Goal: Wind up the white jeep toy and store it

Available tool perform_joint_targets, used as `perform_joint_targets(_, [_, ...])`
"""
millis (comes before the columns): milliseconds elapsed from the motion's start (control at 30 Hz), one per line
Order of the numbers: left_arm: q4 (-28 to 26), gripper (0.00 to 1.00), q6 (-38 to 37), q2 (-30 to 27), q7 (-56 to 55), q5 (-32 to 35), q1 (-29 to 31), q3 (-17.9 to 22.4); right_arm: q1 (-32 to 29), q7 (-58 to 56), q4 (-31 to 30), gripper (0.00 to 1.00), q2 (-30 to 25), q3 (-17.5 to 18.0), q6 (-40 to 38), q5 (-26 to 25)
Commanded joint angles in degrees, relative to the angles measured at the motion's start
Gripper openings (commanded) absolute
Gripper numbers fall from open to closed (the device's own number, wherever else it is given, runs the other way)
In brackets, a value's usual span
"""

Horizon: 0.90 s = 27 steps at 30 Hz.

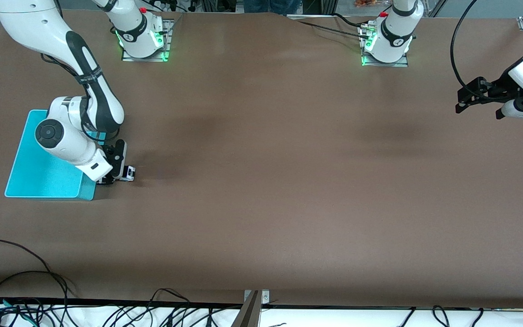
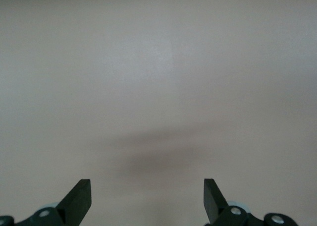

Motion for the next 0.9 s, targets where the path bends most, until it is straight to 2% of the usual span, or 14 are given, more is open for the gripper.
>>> perform_joint_targets(0, [1.43, 1.00, -1.15, 0.49, -0.10, -0.59, 0.21, 0.09, -0.33, -0.31, -0.22, 0.21, -1.43, 1.79, 0.24, -0.18])
perform_joint_targets(167, [1.35, 1.00, -1.33, 0.49, -0.10, -0.68, 0.47, 0.09, -0.33, -0.14, 0.66, 0.21, -2.83, 2.24, -0.90, -0.18])
perform_joint_targets(501, [1.43, 1.00, -2.64, 0.49, -0.10, -0.68, 0.56, 0.09, -0.42, -0.22, 6.28, 0.21, -6.26, 2.15, -12.59, 0.34])
perform_joint_targets(868, [1.43, 1.00, -2.73, 0.49, -0.10, -0.77, 0.48, 0.09, -0.60, -1.54, 9.62, 0.21, -11.18, -0.05, -23.84, 0.61])
